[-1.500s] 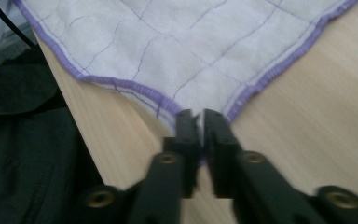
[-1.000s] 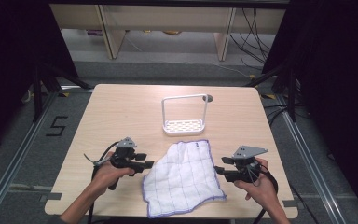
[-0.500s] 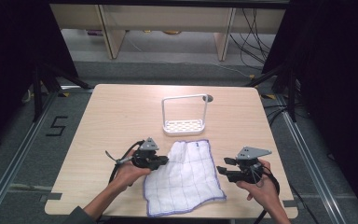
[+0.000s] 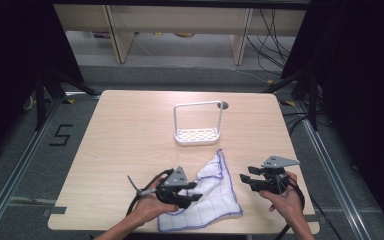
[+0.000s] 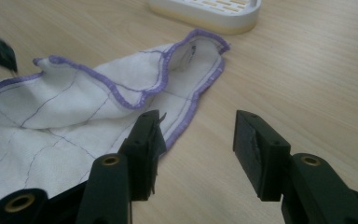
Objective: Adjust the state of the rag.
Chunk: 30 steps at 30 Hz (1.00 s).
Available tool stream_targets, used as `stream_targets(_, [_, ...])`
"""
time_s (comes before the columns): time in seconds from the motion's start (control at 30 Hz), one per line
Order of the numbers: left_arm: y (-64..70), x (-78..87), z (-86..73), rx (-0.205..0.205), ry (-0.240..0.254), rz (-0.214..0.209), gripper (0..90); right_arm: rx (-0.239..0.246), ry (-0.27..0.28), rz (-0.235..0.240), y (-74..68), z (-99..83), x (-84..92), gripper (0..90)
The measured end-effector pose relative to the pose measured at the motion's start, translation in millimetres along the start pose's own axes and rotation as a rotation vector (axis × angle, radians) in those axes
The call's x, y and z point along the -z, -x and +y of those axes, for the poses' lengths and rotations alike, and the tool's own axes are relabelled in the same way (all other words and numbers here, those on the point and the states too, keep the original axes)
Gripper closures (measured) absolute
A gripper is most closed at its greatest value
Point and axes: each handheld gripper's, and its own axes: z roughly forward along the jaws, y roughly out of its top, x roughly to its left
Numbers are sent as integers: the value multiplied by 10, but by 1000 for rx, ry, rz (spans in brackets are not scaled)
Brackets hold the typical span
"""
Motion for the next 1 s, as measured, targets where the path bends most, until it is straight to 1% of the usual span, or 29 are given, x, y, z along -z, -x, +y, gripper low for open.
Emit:
stream_targets(0.03, [0,0,0,0,0,0,528,4,-2,-2,16,-1,4,516])
stream_targets(0.07, [-150,89,-3,60,9,35,513,-6,5,3,21,-8,-5,513])
stream_targets(0.1, [-150,89,-3,60,9,35,499,-6,5,3,21,-8,-5,513])
stream_targets(0.13, [-211,100,-15,77,3,42,499,17,6,-13,47,-8,-3,512])
stream_targets(0.17, [-258,86,-34,105,1,45,487,16,2,-7,54,-12,-12,511])
stream_targets(0.2, [-323,34,-62,147,-21,33,443,-1,-7,-5,42,-18,-26,507])
stream_targets(0.23, [-323,34,-62,147,-21,33,442,-1,-7,-5,42,-18,-26,507])
stream_targets(0.27, [-334,-39,-64,142,-31,32,441,-7,-4,-13,32,-23,-41,507])
stream_targets(0.3, [-334,-39,-64,142,-31,32,438,-7,-4,-13,32,-23,-41,507])
stream_targets(0.33, [-320,-87,-57,150,-32,21,438,-7,-10,-9,31,-22,-45,507])
stream_targets(0.37, [-310,-132,-47,143,-42,7,437,-14,-7,0,26,-25,-55,505])
stream_targets(0.4, [-275,-226,-20,151,-52,-27,433,8,-7,0,46,-24,-60,502])
stream_targets(0.43, [-275,-226,-20,151,-52,-27,430,8,-7,0,46,-24,-60,502])
stream_targets(0.47, [-258,-279,-7,144,-64,-43,426,11,-14,-8,43,-27,-64,502])
stream_targets(0.5, [-238,-335,0,137,-76,-43,426,11,-14,-8,43,-27,-64,502])
stream_targets(0.53, [-232,-395,-1,120,-91,-49,436,13,-13,-7,42,-28,-67,502])
stream_targets(0.57, [-227,-439,-9,115,-93,-66,514,-20,-13,3,13,-35,-77,502])
stream_targets(0.6, [-240,-445,0,99,-69,-68,735,16,-5,8,35,-30,-91,502])
stream_targets(0.63, [-240,-445,0,99,-69,-68,787,16,-5,8,35,-30,-91,502])
stream_targets(0.67, [-275,-354,49,68,-56,-47,808,19,-14,-3,27,-25,-76,502])
stream_targets(0.7, [-275,-354,49,68,-56,-47,817,15,-12,-5,25,-24,-75,502])
stream_targets(0.73, [-357,-212,105,65,-27,-27,823,17,-12,-6,29,-22,-76,502])
stream_targets(0.77, [-357,-212,105,65,-27,-27,828,17,-12,-6,29,-22,-76,502])
stream_targets(0.83, [-460,-71,149,50,-17,8,831,16,-7,-12,34,-11,-101,503])
stream_targets(0.87, [-577,23,165,51,-21,37,831,21,-19,-22,31,23,-134,503])
stream_targets(0.9, [-577,23,165,51,-21,37,831,21,-19,-22,31,23,-134,503])
stream_targets(0.93, [-644,55,165,41,-37,67,831,-6,-25,-18,-2,38,-160,503])
stream_targets(0.97, [-814,106,142,33,-71,115,831,5,-34,-16,-26,81,-221,503])
stream_targets(1.0, [-895,114,120,56,-70,136,832,35,-34,-17,-21,103,-254,503])
